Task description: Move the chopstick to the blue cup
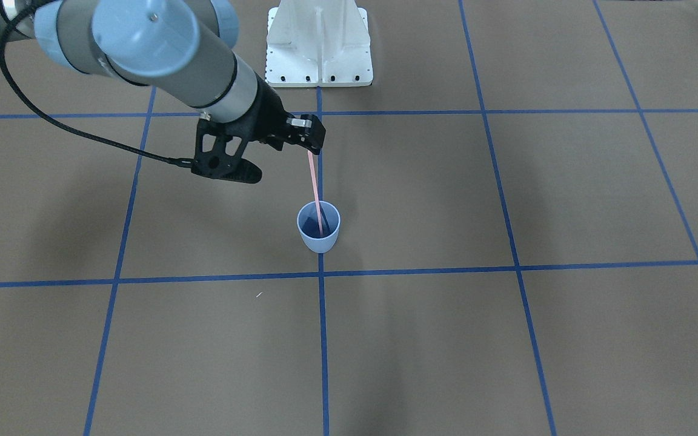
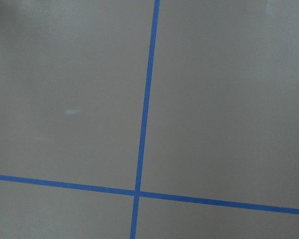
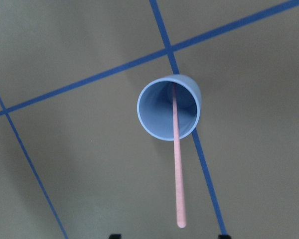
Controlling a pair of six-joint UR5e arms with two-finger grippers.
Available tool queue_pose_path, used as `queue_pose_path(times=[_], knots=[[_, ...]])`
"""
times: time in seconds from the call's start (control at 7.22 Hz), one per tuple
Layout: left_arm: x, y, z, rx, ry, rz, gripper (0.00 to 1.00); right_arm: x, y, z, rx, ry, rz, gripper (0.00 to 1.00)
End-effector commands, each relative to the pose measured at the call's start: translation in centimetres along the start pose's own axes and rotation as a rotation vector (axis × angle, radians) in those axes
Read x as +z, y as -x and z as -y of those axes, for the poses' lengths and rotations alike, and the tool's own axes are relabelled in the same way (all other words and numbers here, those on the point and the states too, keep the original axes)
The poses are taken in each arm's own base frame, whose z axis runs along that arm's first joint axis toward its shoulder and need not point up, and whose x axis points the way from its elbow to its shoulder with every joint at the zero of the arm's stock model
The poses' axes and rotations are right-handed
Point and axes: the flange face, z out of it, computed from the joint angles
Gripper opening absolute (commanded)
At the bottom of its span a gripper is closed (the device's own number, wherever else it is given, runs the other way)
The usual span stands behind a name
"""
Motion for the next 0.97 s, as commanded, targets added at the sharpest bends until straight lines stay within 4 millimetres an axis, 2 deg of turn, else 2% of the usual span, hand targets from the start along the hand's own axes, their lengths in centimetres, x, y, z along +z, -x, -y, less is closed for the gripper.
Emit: queue_pose_path(times=[0.0, 0.14, 0.28, 0.42, 0.55, 0.69, 0.83], knots=[[0.2, 0.2, -0.2, 0.017, -0.019, -0.002, 0.98, -6.9, -11.5, 5.2, -0.036, -0.251, -0.046, 1.0], [1.1, 1.5, -2.4, 0.053, -0.054, -0.008, 0.98, -9.9, -17.5, 8.8, -0.105, -0.304, -0.106, 1.0], [2.1, 2.7, -4.3, 0.117, -0.124, -0.022, 0.98, -11.5, -26.2, 11.7, -0.243, -0.34, -0.236, 1.0], [2.9, 3.3, -4.4, 0.109, -0.117, -0.02, 0.98, -12.4, -34.0, 13.6, -0.388, -0.321, -0.367, 1.0], [3.7, 4.3, -5.5, 0.096, -0.104, -0.018, 0.98, -14.7, -41.1, 15.2, -0.396, -0.299, -0.42, 1.0], [4.8, 5.5, -6.6, 0.089, -0.093, -0.018, 0.98, -16.7, -46.9, 15.7, -0.346, -0.297, -0.437, 1.0], [5.4, 6.2, -7.5, 0.079, -0.083, -0.017, 0.98, -16.9, -48.3, 16.0, -0.321, -0.288, -0.43, 1.0]])
